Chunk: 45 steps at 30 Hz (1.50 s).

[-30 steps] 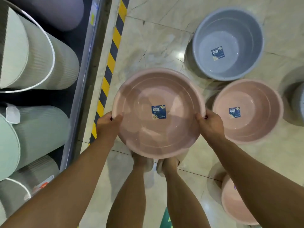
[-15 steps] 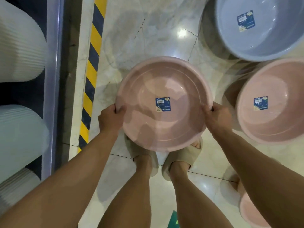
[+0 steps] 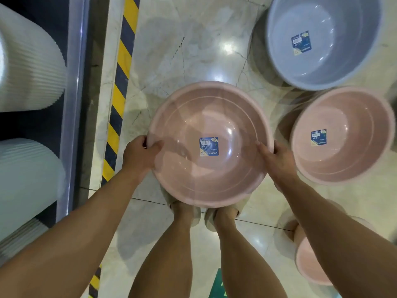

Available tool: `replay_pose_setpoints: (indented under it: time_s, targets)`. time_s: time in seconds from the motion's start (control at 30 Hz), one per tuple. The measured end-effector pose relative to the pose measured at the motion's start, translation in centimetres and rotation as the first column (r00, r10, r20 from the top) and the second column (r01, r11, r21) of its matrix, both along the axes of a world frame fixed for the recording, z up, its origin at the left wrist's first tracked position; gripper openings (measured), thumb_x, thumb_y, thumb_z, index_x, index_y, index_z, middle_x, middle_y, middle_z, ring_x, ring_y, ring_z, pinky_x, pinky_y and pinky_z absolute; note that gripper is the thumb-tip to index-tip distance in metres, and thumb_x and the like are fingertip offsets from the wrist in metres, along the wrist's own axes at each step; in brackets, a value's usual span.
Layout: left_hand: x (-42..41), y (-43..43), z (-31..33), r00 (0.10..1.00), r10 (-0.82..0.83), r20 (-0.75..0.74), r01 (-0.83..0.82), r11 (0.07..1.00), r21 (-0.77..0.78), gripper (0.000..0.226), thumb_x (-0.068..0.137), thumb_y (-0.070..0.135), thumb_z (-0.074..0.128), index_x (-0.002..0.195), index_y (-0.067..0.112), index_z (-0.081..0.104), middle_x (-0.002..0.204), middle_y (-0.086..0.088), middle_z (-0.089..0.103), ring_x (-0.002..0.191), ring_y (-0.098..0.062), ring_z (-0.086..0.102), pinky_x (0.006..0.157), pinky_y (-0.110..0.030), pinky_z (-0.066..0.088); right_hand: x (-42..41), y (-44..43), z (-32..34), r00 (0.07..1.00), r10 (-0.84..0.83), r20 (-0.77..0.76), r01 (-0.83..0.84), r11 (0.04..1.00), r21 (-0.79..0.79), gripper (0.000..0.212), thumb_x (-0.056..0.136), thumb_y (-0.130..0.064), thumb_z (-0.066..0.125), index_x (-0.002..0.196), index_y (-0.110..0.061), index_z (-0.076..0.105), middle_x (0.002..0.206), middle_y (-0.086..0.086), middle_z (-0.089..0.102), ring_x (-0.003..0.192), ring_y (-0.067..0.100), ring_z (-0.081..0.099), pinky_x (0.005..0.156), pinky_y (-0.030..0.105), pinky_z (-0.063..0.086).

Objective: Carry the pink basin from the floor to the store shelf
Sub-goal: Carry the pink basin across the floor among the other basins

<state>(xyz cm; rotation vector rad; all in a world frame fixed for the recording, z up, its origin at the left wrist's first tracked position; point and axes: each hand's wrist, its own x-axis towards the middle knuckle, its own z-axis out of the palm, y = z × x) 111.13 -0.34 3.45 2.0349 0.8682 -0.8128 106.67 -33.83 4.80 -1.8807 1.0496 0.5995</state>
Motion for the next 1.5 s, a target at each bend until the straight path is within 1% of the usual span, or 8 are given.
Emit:
replay_pose_setpoints:
  time_s: [0.13,0.47,0.57,0.73,0.9,1.2,1.33,1.5]
  targets:
    - [1.6,-0.1,6.8,1.0,-0.012,0.017,0.012,1.0,-0.028,0.021,0.094,0.031,0.072,0.106,0.014,0.072,0.094,-0.002,0.07,0.092,-0.028,0.067,0.07,-0.036,0.053,0.7,-0.2,6.6,1.0,0.011,0.002,-0.011,0.999,-0.034,0.02,0.092,-0.04,0.069,0.1,-0.022,0.071,0.081,-0.005,0.072,0.07,0.009,0.068,0.063,0.027,0.055]
    - [11.8,-3.5,20.0,0.987,-0.102,0.122,0.112,0.991,-0.079,0.014,0.092,0.028,0.076,0.092,0.015,0.072,0.08,-0.002,0.07,0.076,-0.025,0.066,0.06,-0.031,0.05,5.8,-2.6,20.1,0.992,-0.068,0.109,0.078,0.993,-0.084,0.028,0.094,-0.046,0.064,0.077,-0.024,0.064,0.069,-0.007,0.061,0.063,0.015,0.058,0.064,0.032,0.046]
    - [15.0,-6.0,21.7,0.97,-0.154,0.188,0.175,0.979,-0.1,0.01,0.093,0.027,0.073,0.088,0.019,0.072,0.079,0.001,0.07,0.07,-0.018,0.064,0.056,-0.028,0.048,7.5,-4.5,21.4,0.984,-0.106,0.141,0.118,0.99,-0.082,0.031,0.095,-0.047,0.063,0.089,-0.017,0.07,0.078,-0.006,0.068,0.071,0.016,0.064,0.067,0.031,0.05]
    - [20.1,-11.5,21.1,0.957,-0.208,0.201,0.222,0.974,-0.051,0.01,0.091,0.03,0.073,0.092,0.02,0.074,0.086,-0.001,0.074,0.085,-0.028,0.07,0.081,-0.045,0.058,10.4,-8.8,20.7,0.968,-0.177,0.176,0.193,0.978,-0.083,0.028,0.097,-0.042,0.062,0.103,-0.017,0.074,0.086,-0.005,0.074,0.079,0.015,0.069,0.073,0.031,0.054]
    - [23.9,-17.6,19.3,0.961,-0.197,0.196,0.21,0.977,-0.048,0.025,0.09,0.027,0.074,0.068,0.017,0.066,0.066,0.0,0.062,0.064,-0.021,0.056,0.06,-0.032,0.045,13.7,-14.1,19.3,0.963,-0.223,0.153,0.235,0.97,-0.066,0.024,0.097,-0.04,0.061,0.096,-0.02,0.073,0.08,-0.004,0.072,0.077,0.018,0.069,0.064,0.028,0.048]
    - [28.7,-27.6,16.2,0.972,-0.186,0.142,0.196,0.979,-0.061,0.014,0.088,0.03,0.074,0.074,0.03,0.074,0.07,0.005,0.068,0.063,-0.013,0.058,0.058,-0.027,0.046,18.3,-23.5,17.1,0.95,-0.308,0.057,0.312,0.948,-0.07,0.021,0.085,-0.046,0.061,0.079,-0.031,0.074,0.064,-0.012,0.071,0.063,0.015,0.068,0.059,0.027,0.048]
    - [30.9,-30.4,13.5,0.974,-0.187,0.128,0.194,0.98,-0.041,0.017,0.089,0.033,0.072,0.079,0.019,0.076,0.076,0.001,0.071,0.064,-0.015,0.058,0.058,-0.027,0.047,20.2,-25.8,13.8,0.919,-0.383,0.092,0.388,0.92,-0.047,0.018,0.083,-0.043,0.066,0.077,-0.028,0.076,0.065,-0.007,0.071,0.062,0.014,0.062,0.066,0.032,0.054]
    - [33.7,-32.7,9.4,0.977,-0.191,0.096,0.192,0.981,-0.007,0.029,0.088,0.028,0.07,0.062,0.018,0.063,0.063,0.002,0.058,0.059,-0.016,0.051,0.054,-0.025,0.04,22.2,-26.9,9.6,0.897,-0.438,0.062,0.441,0.896,-0.047,0.022,0.087,-0.039,0.068,0.069,-0.026,0.072,0.051,-0.017,0.062,0.052,0.007,0.054,0.057,0.024,0.044]
